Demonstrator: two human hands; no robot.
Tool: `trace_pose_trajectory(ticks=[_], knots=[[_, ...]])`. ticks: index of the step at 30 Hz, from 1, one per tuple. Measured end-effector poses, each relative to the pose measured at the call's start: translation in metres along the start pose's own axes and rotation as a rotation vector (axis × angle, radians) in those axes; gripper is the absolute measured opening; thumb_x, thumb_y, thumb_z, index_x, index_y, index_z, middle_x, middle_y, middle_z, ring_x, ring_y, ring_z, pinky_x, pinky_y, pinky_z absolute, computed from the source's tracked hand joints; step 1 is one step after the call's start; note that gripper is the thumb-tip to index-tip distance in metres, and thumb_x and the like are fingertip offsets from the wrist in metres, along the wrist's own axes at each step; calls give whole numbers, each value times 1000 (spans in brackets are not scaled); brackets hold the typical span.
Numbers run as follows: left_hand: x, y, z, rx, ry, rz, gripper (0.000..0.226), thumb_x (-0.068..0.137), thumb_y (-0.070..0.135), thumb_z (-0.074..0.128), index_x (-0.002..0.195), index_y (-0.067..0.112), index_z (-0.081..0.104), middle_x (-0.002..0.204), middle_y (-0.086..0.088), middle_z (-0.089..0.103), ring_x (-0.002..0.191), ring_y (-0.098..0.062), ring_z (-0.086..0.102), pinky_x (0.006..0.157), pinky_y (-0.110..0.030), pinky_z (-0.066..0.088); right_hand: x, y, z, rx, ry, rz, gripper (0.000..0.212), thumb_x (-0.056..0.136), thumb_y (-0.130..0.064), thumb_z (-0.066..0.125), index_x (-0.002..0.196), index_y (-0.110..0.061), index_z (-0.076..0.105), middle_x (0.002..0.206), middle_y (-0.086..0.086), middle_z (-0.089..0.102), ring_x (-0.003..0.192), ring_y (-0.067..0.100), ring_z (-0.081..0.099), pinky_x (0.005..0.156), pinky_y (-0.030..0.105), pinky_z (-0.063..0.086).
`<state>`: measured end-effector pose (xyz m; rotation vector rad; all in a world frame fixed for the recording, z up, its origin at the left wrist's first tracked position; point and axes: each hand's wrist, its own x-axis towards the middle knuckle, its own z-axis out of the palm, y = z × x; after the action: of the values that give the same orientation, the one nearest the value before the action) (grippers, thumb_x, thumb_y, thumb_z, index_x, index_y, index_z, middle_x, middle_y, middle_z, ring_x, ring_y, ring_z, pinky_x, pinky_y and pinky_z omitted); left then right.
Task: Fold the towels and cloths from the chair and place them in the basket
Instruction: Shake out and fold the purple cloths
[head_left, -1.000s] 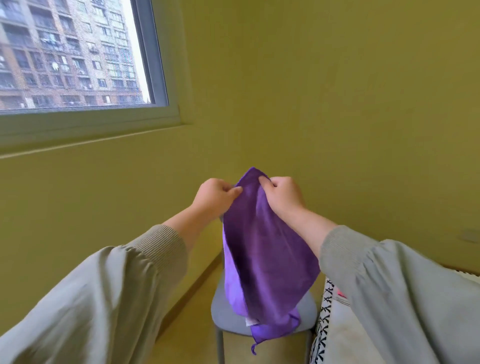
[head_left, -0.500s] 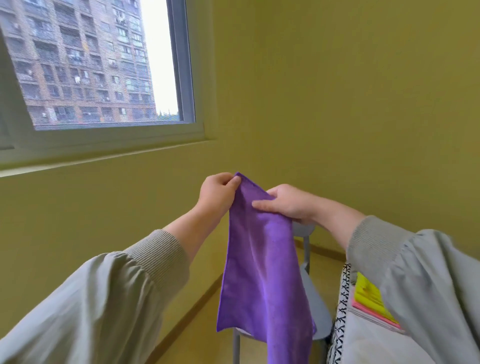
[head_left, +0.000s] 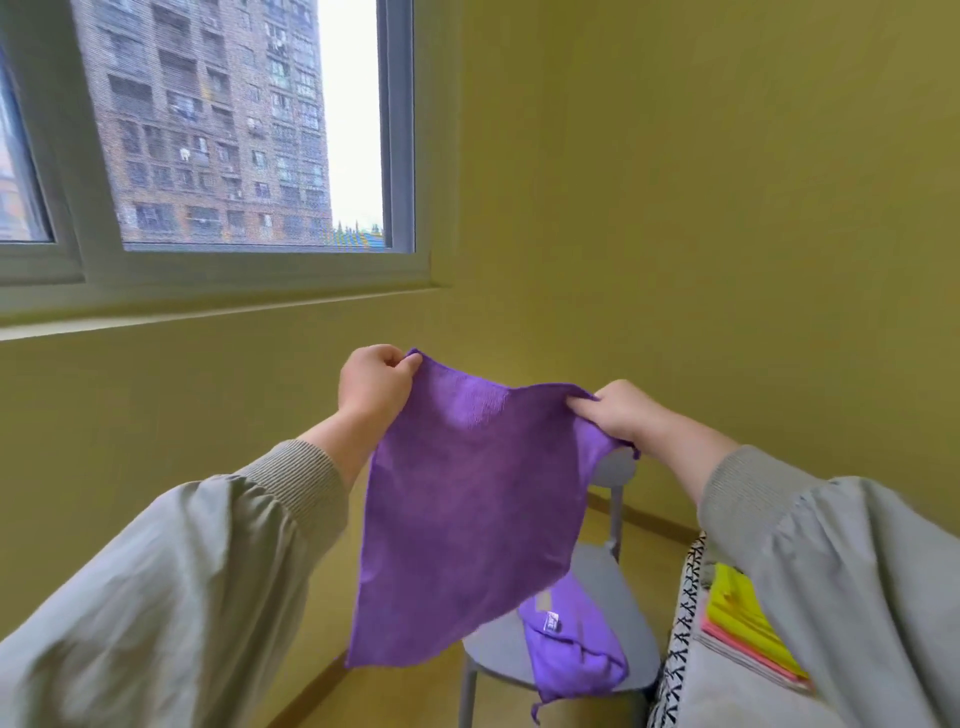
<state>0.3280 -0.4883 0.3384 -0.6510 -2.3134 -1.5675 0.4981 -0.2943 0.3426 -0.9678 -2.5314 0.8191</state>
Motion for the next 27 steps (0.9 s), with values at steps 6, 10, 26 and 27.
trace_pose_trajectory(ticks=[6, 10, 26, 27], knots=[[6, 3, -11, -45, 7, -171, 21, 89, 22, 58, 80, 5, 66, 57, -4, 50, 53, -24, 50, 48, -23, 36, -1, -30, -1, 478, 23, 90, 26, 92, -21, 46, 68, -12, 49, 52, 6, 50, 39, 20, 49, 48, 25, 39], [-5, 22, -9, -556, -290, -227, 24, 94, 1, 50, 115, 10, 56, 95, -3, 62, 71, -8, 61, 60, -22, 46, -2, -54, -9, 997, -163, 109, 28, 93, -18, 34, 71, -10, 48, 48, 9, 57, 39, 22, 58, 39, 28, 48], [-55, -55, 10, -364, -870, -524, 20, 100, 24, 46, 95, 14, 62, 76, 3, 73, 66, -10, 69, 73, -26, 52, 14, -82, -10, 1140, -297, -19, 42, 100, -40, 31, 103, -8, 57, 109, 9, 56, 104, 22, 56, 103, 43, 35], [-54, -46, 13, -472, -836, -575, 23, 101, 25, 42, 92, 13, 60, 70, 2, 72, 59, -9, 68, 61, -23, 54, 14, -73, -3, 1038, -402, -22, 53, 98, -49, 27, 123, -8, 51, 125, 9, 50, 123, 22, 47, 112, 45, 23]])
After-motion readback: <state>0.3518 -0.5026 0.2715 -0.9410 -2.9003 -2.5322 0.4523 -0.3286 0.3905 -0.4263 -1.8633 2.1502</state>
